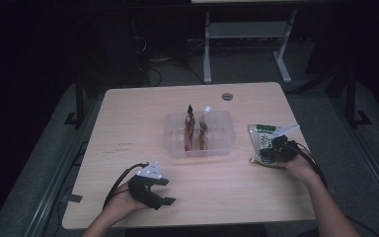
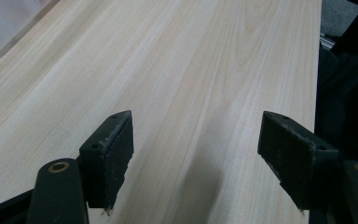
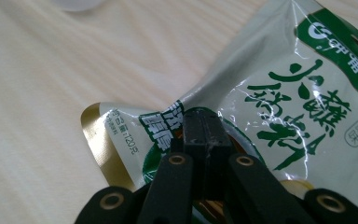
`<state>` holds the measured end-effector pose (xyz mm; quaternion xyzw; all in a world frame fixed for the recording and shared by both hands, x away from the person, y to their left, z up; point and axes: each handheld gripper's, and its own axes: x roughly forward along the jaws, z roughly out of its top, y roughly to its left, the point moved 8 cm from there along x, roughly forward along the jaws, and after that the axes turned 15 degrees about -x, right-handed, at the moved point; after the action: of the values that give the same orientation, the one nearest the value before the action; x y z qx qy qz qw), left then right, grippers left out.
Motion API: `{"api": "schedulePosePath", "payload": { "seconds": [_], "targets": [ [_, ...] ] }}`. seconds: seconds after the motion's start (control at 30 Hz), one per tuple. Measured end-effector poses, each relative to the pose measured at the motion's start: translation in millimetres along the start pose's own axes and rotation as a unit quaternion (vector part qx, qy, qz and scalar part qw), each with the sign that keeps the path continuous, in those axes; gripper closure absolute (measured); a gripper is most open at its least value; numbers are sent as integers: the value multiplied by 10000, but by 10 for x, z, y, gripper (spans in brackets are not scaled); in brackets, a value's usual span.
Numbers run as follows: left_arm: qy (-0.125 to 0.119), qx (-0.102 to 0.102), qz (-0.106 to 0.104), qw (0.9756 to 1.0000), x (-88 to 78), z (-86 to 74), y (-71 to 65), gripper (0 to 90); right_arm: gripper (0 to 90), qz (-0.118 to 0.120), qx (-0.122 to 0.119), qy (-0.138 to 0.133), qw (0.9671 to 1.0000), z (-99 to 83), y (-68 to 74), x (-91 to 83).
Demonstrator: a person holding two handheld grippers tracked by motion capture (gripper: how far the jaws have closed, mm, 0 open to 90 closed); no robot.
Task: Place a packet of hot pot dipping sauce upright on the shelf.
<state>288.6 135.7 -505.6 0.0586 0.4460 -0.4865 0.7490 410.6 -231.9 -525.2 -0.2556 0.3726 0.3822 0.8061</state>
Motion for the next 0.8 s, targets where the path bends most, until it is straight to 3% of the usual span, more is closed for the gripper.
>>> {"api": "schedulePosePath", "payload": {
  "seconds": [0.2, 0.3, 0.5, 0.77, 0.8],
  "targets": [
    [3, 5, 1, 10000, -2, -1, -10, 262, 900, 287, -318, 19, 9991, 88, 210, 22],
    [-5, 7, -3, 10000, -1, 2, -17, 262, 900, 466, -661, 38, 9967, 161, 386, 39],
    [6, 16, 2, 10000, -7, 1, -12, 262, 900, 770, -938, 26, 9926, 259, 614, 65],
    [7, 14, -1, 10000, -7, 0, -11, 262, 900, 972, -1127, -22, 9889, 320, 762, 86],
    [6, 18, 0, 10000, -6, 1, -12, 262, 900, 972, -1254, -25, 9873, 323, 765, 94]
  ]
}}
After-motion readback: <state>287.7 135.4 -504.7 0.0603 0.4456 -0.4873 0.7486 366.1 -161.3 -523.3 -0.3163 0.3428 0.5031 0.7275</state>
